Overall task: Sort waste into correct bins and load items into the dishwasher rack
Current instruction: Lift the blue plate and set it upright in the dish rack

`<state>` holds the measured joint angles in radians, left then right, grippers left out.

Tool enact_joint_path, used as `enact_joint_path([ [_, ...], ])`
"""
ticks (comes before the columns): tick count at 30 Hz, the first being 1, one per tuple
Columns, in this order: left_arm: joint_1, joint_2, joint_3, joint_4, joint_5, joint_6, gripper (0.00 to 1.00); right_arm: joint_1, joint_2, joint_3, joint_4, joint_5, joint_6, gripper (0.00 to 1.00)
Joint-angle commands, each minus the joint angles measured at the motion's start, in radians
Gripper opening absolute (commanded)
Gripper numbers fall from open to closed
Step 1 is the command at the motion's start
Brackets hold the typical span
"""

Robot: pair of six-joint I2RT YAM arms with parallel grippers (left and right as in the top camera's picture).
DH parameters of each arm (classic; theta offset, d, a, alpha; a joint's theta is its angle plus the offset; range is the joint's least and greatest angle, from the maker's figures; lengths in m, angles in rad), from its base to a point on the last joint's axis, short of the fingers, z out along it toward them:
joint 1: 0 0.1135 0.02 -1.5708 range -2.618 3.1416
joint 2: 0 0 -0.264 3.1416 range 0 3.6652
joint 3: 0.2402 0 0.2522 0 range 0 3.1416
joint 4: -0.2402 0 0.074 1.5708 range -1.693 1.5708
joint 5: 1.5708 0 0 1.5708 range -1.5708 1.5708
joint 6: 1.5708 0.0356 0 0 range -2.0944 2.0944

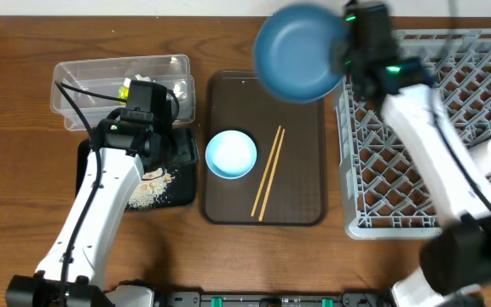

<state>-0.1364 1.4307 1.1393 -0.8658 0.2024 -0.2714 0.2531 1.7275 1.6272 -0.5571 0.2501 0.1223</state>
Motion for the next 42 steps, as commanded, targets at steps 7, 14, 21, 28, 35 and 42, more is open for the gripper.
enact_joint_path([
  [7, 0.002, 0.0, -0.017, -0.004, -0.016, 0.012, 0.69, -0.158, -0.153, 0.009, 0.094, 0.345, -0.431, 0.01],
  [14, 0.002, 0.0, -0.017, -0.004, -0.016, 0.012, 0.69, -0.301, -0.139, 0.009, 0.205, 0.465, -0.678, 0.01],
  [21, 0.002, 0.0, -0.017, -0.005, -0.016, 0.012, 0.69, -0.423, -0.095, 0.008, 0.332, 0.497, -0.866, 0.01],
  [28, 0.002, 0.0, -0.017, -0.004, -0.016, 0.012, 0.69, -0.526, 0.008, 0.008, 0.485, 0.562, -1.018, 0.01],
  [35, 0.002, 0.0, -0.017, -0.005, -0.016, 0.012, 0.69, -0.6, 0.132, 0.008, 0.63, 0.562, -1.199, 0.01],
  [42, 0.002, 0.0, -0.017, -0.005, -0.016, 0.008, 0.69, -0.647, 0.233, 0.008, 0.753, 0.546, -1.343, 0.01],
])
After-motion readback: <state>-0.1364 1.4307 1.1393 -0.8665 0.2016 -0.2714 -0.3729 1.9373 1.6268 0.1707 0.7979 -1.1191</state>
